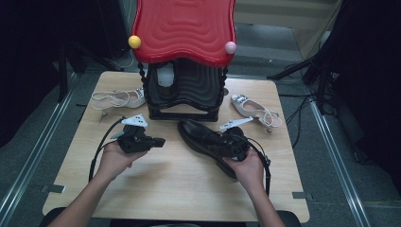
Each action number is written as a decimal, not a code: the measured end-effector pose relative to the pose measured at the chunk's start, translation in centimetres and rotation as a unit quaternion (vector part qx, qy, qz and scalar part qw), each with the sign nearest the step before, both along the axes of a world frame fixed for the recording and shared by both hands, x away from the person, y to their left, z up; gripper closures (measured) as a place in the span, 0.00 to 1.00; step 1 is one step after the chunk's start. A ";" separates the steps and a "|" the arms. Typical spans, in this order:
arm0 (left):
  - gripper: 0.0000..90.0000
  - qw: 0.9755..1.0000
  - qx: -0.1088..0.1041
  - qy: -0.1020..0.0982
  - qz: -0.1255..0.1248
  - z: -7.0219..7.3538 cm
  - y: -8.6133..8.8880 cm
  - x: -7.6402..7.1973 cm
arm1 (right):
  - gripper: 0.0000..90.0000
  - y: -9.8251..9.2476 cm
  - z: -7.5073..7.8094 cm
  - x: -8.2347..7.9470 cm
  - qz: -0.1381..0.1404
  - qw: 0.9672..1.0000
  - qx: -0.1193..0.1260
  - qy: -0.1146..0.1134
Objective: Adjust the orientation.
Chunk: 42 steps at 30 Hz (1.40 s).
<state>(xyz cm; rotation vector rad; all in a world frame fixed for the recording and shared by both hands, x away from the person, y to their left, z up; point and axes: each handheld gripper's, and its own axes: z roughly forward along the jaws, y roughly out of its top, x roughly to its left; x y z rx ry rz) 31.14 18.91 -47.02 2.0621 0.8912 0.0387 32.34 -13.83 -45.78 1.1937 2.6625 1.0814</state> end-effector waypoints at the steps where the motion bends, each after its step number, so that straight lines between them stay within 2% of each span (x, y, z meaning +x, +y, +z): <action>1: 0.98 1.000 -0.001 0.000 0.003 -0.1 0.1 -0.1 | 0.88 0.3 -0.1 0.1 0.003 1.000 -0.002 0.001; 7: 0.98 1.000 0.003 0.001 0.015 -0.4 0.0 -0.1 | 0.88 2.1 -0.6 0.6 0.011 1.000 0.004 0.011; 9: 0.98 1.000 -0.003 0.004 0.019 -0.5 -0.1 0.0 | 0.88 2.9 -0.9 0.7 0.014 1.000 0.004 0.007; 13: 0.96 1.000 0.002 0.005 0.018 -0.7 -0.3 0.1 | 0.87 4.3 -1.2 0.8 0.007 1.000 0.001 -0.006; 16: 0.96 1.000 0.006 0.004 0.016 -0.9 -0.5 0.0 | 0.88 4.7 -1.5 0.9 -0.005 1.000 0.004 -0.012; 20: 0.97 1.000 0.007 0.007 0.017 -1.1 -0.7 0.1 | 0.85 4.8 -1.7 0.7 0.000 1.000 0.001 -0.010; 23: 0.97 1.000 0.010 0.006 0.018 -1.2 -0.8 0.2 | 0.77 4.8 -1.7 0.6 0.008 1.000 0.006 -0.005; 25: 0.97 1.000 0.009 0.007 0.019 -1.1 -0.8 0.3 | 0.73 4.4 -1.6 0.6 0.012 1.000 0.016 0.003; 28: 0.97 1.000 0.003 0.007 0.022 -1.1 -0.8 0.3 | 0.74 3.4 -0.8 0.2 0.015 1.000 0.017 -0.006; 32: 0.97 1.000 0.010 0.009 0.017 -1.2 -1.1 0.7 | 0.82 1.3 0.6 -0.4 0.011 0.999 0.030 -0.020; 34: 0.97 1.000 0.003 0.013 0.016 -1.2 -1.1 0.9 | 0.90 0.3 0.9 -0.5 0.004 0.999 0.033 -0.023; 37: 0.98 1.000 0.015 0.013 0.013 -0.8 -1.5 1.2 | 1.00 -0.9 1.4 -0.2 -0.008 0.999 0.038 -0.022; 38: 0.98 1.000 0.019 0.011 0.013 -0.6 -1.6 1.3 | 1.00 -1.2 1.5 0.0 -0.010 0.999 0.035 -0.027; 42: 0.98 1.000 0.002 0.017 0.016 -0.8 -2.1 1.4 | 1.00 -2.5 1.6 1.3 -0.024 0.999 0.021 -0.044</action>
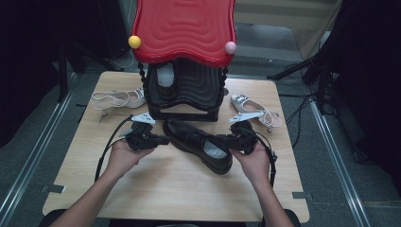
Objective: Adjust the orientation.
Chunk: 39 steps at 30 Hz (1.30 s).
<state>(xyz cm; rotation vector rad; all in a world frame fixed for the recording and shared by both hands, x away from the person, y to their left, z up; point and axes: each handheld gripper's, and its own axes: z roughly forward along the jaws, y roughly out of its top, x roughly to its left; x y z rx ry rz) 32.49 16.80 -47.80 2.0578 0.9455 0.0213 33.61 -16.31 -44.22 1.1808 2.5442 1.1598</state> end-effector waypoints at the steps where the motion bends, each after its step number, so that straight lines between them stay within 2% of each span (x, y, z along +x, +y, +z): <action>1: 0.98 1.000 0.000 -0.003 0.000 -0.2 -0.1 -0.2 | 1.00 -0.4 -0.1 0.3 -0.004 1.000 0.002 -0.002; 5: 0.98 1.000 0.008 0.001 -0.001 -0.9 -0.7 -0.5 | 1.00 -1.0 -1.2 1.3 -0.021 1.000 -0.008 -0.002; 6: 0.98 1.000 0.002 0.003 0.000 -1.0 -0.8 -0.5 | 1.00 -0.9 -1.5 1.4 -0.020 1.000 -0.007 0.000; 12: 0.98 1.000 0.013 -0.003 0.000 -1.7 -1.6 -1.0 | 0.99 -1.0 -2.6 2.1 -0.025 1.000 0.006 -0.001; 18: 0.98 1.000 0.014 -0.003 -0.011 -2.2 -2.5 -1.3 | 1.00 -0.5 -3.4 2.4 -0.022 1.000 -0.014 0.004; 24: 0.97 1.000 0.006 0.003 -0.017 -2.4 -2.8 -1.3 | 1.00 -0.3 -3.4 1.9 -0.018 1.000 -0.015 0.009; 29: 0.97 1.000 0.015 0.005 -0.025 -2.7 -3.2 -1.3 | 1.00 0.0 -3.3 1.1 -0.010 1.000 -0.022 0.011; 33: 0.97 1.000 0.013 0.005 -0.025 -2.8 -3.0 -1.2 | 1.00 0.1 -3.4 0.4 -0.013 1.000 -0.012 0.013; 39: 0.97 1.000 0.010 0.008 -0.028 -2.9 -3.0 -1.0 | 1.00 0.6 -3.4 -0.8 -0.003 1.000 -0.015 0.013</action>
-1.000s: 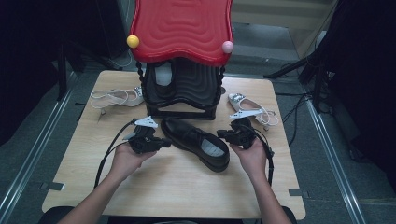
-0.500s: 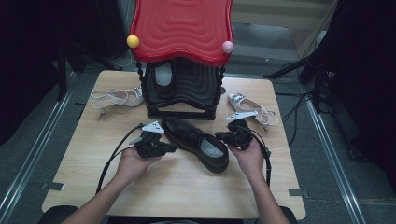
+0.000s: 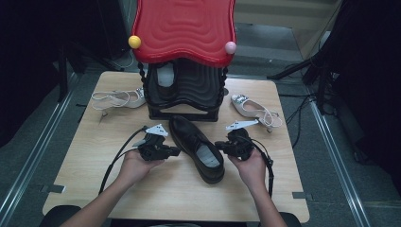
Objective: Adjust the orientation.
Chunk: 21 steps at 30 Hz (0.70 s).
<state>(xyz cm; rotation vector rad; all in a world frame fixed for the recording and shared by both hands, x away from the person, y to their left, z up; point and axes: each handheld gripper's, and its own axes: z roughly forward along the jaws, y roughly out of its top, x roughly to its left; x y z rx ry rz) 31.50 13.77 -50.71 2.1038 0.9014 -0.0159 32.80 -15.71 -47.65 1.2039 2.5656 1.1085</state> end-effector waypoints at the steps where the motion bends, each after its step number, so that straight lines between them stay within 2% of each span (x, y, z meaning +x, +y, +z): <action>1: 0.97 1.000 -0.001 0.001 0.000 0.0 -0.1 0.1 | 1.00 0.0 -0.1 -0.1 -0.002 1.000 0.003 0.000; 4: 0.97 1.000 -0.003 0.003 -0.005 0.0 -0.3 0.3 | 1.00 0.1 -0.2 -0.6 -0.008 1.000 0.013 0.009; 10: 0.97 1.000 -0.005 0.008 -0.009 -0.1 -0.7 0.6 | 1.00 0.5 -0.1 -1.2 -0.028 0.999 0.011 0.013; 14: 0.98 1.000 -0.006 0.010 -0.010 -0.1 -0.8 0.8 | 1.00 0.4 -0.3 -1.5 -0.033 0.999 0.025 0.025; 21: 0.98 1.000 -0.011 0.014 -0.013 -0.2 -1.2 1.2 | 1.00 0.3 -0.3 -2.3 -0.042 0.998 0.030 0.033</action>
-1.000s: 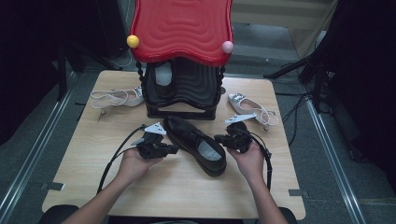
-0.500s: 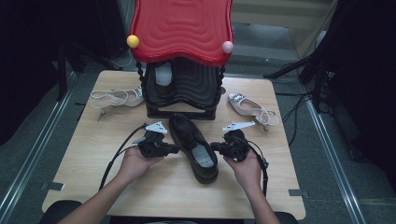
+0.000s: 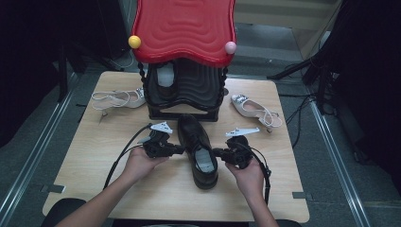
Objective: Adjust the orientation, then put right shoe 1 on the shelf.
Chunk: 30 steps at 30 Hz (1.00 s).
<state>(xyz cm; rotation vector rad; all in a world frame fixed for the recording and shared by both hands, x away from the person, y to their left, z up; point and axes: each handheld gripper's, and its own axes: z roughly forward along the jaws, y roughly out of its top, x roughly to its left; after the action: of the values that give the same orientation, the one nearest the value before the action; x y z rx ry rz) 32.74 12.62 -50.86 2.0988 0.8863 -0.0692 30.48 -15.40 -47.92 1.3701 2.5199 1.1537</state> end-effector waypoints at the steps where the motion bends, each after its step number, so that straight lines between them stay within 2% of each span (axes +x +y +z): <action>1: 0.99 1.000 -0.003 0.002 -0.002 0.0 -0.1 0.1 | 1.00 -0.1 0.0 -0.1 0.000 1.000 0.001 -0.001; 12: 1.00 1.000 -0.019 0.012 -0.001 -0.3 -0.9 1.1 | 1.00 -0.5 0.0 -0.6 -0.009 1.000 0.002 0.004; 18: 1.00 1.000 -0.018 0.013 -0.003 -0.2 -1.2 1.3 | 0.99 -0.9 0.0 -0.5 -0.013 1.000 0.002 0.006; 20: 0.97 1.000 -0.004 0.014 -0.005 0.0 -1.0 1.4 | 0.96 -1.1 0.1 -0.5 -0.015 1.000 0.004 0.006; 23: 0.90 1.000 -0.012 0.012 -0.005 0.7 -0.4 1.4 | 0.94 -1.6 1.0 -0.6 -0.022 1.000 0.009 -0.002; 25: 0.87 1.000 -0.011 -0.005 -0.008 1.7 0.0 1.3 | 0.94 -1.8 1.8 -0.9 -0.023 1.000 0.011 -0.009; 28: 0.80 1.000 -0.017 0.000 -0.015 2.9 0.5 1.5 | 0.89 -1.7 2.8 -1.2 -0.024 1.000 0.017 -0.011; 30: 0.77 1.000 -0.010 -0.001 -0.021 3.6 0.7 1.6 | 0.87 -1.4 3.4 -1.3 -0.018 1.000 0.021 -0.008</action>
<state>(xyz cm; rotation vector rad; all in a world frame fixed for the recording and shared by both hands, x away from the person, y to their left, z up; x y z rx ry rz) 34.29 13.31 -47.22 2.0979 0.8375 -0.0968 29.15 -16.82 -44.55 1.4035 2.4633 1.2139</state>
